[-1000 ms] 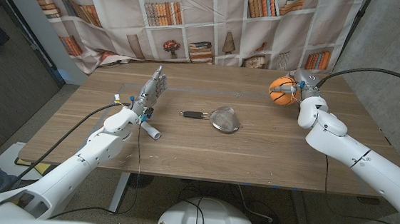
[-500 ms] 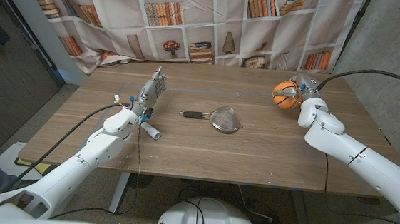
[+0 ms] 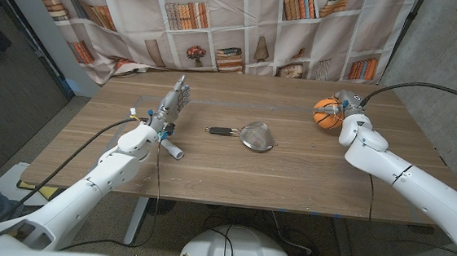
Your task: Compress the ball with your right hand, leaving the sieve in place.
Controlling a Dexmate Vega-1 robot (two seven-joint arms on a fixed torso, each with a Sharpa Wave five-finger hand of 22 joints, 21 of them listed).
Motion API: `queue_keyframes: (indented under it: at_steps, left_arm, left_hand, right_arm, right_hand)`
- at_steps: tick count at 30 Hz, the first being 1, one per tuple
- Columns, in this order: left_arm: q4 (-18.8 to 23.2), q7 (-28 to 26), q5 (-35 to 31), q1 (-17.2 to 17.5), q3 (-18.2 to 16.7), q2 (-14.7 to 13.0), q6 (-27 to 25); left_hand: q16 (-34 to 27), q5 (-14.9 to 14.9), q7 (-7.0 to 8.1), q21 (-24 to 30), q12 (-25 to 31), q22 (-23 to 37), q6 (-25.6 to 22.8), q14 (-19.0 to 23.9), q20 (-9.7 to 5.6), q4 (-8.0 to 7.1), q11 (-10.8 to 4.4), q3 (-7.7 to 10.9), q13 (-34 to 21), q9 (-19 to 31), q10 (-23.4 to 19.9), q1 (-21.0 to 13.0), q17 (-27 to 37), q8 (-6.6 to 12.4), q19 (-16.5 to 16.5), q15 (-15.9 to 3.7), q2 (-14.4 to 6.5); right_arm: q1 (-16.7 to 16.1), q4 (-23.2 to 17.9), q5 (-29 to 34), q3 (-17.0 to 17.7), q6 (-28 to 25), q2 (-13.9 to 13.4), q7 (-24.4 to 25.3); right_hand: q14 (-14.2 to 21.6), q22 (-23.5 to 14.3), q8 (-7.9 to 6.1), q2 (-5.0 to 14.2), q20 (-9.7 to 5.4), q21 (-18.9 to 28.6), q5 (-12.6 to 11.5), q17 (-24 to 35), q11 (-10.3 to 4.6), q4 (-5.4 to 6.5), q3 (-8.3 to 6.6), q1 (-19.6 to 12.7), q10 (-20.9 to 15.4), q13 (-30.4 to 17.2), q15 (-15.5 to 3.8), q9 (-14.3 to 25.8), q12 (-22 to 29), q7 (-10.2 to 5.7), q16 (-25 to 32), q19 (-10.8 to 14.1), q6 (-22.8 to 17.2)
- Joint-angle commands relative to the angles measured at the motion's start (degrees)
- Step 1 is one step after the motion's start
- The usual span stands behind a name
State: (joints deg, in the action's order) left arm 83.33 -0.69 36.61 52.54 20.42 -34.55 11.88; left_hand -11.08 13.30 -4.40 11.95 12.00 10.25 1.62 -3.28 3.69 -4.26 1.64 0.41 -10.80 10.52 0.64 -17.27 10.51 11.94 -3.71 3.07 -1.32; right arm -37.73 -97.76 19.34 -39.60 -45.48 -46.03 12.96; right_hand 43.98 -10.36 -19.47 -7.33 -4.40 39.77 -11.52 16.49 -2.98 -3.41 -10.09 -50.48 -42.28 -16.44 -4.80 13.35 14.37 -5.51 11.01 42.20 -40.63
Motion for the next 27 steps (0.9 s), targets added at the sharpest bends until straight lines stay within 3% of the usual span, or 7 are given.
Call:
queue_keyframes:
  at_steps: [1, 8, 16, 20, 27]
  left_arm:
    - [1.6, -1.0, -0.2, 0.8, -0.4, -0.8, -0.9]
    - [1.5, -0.6, -0.4, 0.5, -0.1, -0.7, -0.9]
    - [1.4, -1.0, -0.4, 0.6, -0.1, -0.6, -1.0]
    - [1.3, -1.2, -0.5, 0.6, 0.0, -0.4, -1.0]
    - [1.2, -1.4, -0.7, 0.5, 0.2, -0.1, -0.9]
  left_hand:
    - [0.2, -0.2, 0.04, 0.2, 0.0, 0.3, -0.4, 0.2, 0.09, -0.25, 0.25, -0.26, -0.1, 0.3, -0.3, -0.4, 0.1, -0.17, 0.3, -0.22, -0.3]
    - [0.2, -0.2, -0.03, 0.2, 0.1, 0.3, -0.4, 0.2, 0.08, -0.24, 0.24, -0.25, -0.1, 0.3, -0.4, -0.5, 0.1, -0.2, 0.3, -0.28, -0.4]
    - [0.2, -0.3, 0.09, 0.2, 0.0, 0.3, -0.3, 0.1, 0.25, -0.21, 0.21, -0.24, -0.1, 0.3, -0.4, -0.6, 0.1, -0.25, 0.3, -0.33, -0.6]
    - [0.3, -0.3, 0.09, 0.1, 0.0, 0.3, -0.3, 0.1, 0.3, -0.2, 0.21, -0.25, -0.1, 0.3, -0.3, -0.7, 0.1, -0.29, 0.3, -0.33, -0.7]
    - [0.3, -0.3, 0.13, 0.1, 0.0, 0.3, -0.3, 0.1, 0.34, -0.18, 0.16, -0.26, -0.1, 0.3, -0.3, -0.8, 0.1, -0.31, 0.2, -0.32, -0.8]
  right_arm:
    - [2.3, 2.6, 0.3, -2.6, -2.2, 1.1, -1.2]
    - [2.8, 3.1, -1.4, -2.6, -1.8, 0.9, -2.4]
    - [3.8, 3.6, -1.5, -3.7, -2.3, 0.9, -3.2]
    - [4.3, 3.8, -1.5, -4.3, -2.7, 0.8, -3.8]
    - [4.7, 3.7, -1.9, -4.3, -3.3, 0.6, -4.1]
  right_hand:
    - [-1.8, 0.1, 1.07, 11.29, -6.98, -0.8, 0.4, -0.4, 0.7, 0.28, 0.41, -10.1, 1.3, 0.2, 0.04, 0.1, -0.6, 0.01, -0.3, -1.6, 1.8]
    - [-5.1, 0.3, 3.25, 10.45, -5.25, -2.4, 0.9, -1.5, 1.83, 2.41, 2.33, -4.3, 4.8, 0.4, 2.49, 0.1, -1.3, 0.86, -0.3, -3.0, 5.3]
    - [-6.2, 0.4, 4.41, 9.23, -3.87, -3.1, 1.2, -2.3, 2.26, 2.75, 3.3, -2.3, 7.0, 0.6, 3.6, 0.1, -1.7, 0.61, -0.3, -3.3, 7.2]
    - [-8.4, 0.4, 5.35, 8.47, -2.48, -4.1, 1.1, -3.0, 2.64, 2.68, 3.76, -1.4, 9.0, 0.9, 5.24, 0.1, -2.2, 0.29, -0.7, -4.1, 8.8]
    - [-8.4, 0.6, 6.18, 7.21, 0.06, -5.1, 1.1, -3.9, 3.23, 2.98, 4.75, 0.5, 10.4, 1.4, 8.36, 0.1, -2.3, 0.15, -0.3, -4.2, 10.2]
